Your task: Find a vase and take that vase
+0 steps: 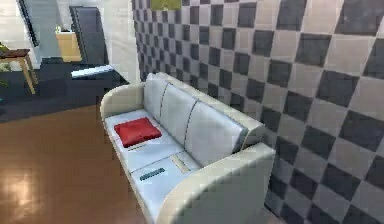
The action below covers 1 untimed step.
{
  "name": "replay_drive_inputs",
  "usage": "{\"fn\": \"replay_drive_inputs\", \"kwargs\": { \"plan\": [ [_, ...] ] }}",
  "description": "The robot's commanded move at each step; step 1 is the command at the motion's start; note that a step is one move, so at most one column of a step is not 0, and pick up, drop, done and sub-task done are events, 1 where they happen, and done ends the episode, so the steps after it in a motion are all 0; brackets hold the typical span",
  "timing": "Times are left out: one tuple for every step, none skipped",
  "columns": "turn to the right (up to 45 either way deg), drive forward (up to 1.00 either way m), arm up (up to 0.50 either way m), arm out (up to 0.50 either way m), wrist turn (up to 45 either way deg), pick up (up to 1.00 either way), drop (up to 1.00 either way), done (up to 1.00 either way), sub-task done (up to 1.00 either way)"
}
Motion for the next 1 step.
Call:
{"fn": "replay_drive_inputs", "kwargs": {
  "plan": [
    [45.0,0.00,0.00,0.00,0.0,0.00,0.00,0.00,0.00]
  ]
}}
